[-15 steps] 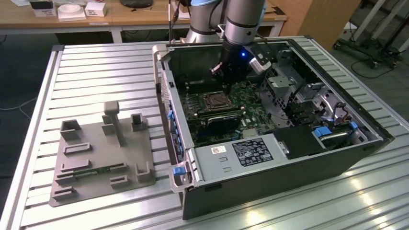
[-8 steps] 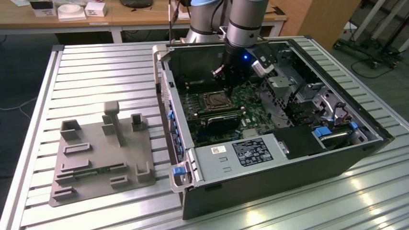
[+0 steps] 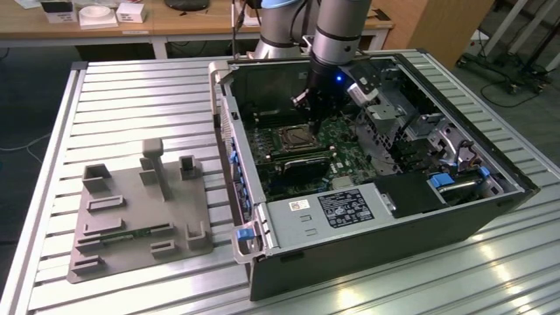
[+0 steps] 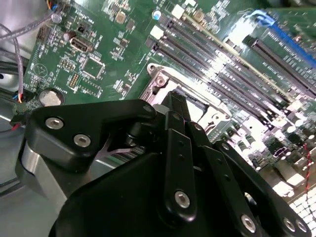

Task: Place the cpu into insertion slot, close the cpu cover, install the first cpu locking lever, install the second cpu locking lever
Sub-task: 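Install the second cpu locking lever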

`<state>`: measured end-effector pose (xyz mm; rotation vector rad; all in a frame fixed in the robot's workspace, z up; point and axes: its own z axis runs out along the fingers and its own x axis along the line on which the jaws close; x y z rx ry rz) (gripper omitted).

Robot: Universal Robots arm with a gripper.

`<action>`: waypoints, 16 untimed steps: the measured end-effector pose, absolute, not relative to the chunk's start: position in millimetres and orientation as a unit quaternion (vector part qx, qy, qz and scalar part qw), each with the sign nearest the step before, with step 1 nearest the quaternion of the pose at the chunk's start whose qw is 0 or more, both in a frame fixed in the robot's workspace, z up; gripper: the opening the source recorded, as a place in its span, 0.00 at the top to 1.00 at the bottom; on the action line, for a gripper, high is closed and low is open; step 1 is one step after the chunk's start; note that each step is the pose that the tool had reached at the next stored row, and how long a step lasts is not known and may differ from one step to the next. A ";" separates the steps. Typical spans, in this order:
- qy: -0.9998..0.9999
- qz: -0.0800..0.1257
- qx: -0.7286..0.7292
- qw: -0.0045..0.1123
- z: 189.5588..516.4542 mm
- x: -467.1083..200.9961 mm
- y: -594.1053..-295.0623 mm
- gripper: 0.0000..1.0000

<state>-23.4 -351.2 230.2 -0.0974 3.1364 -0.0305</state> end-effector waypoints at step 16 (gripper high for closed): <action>1.000 -0.010 -0.028 0.002 231.2 -30.0 -370.5 0.90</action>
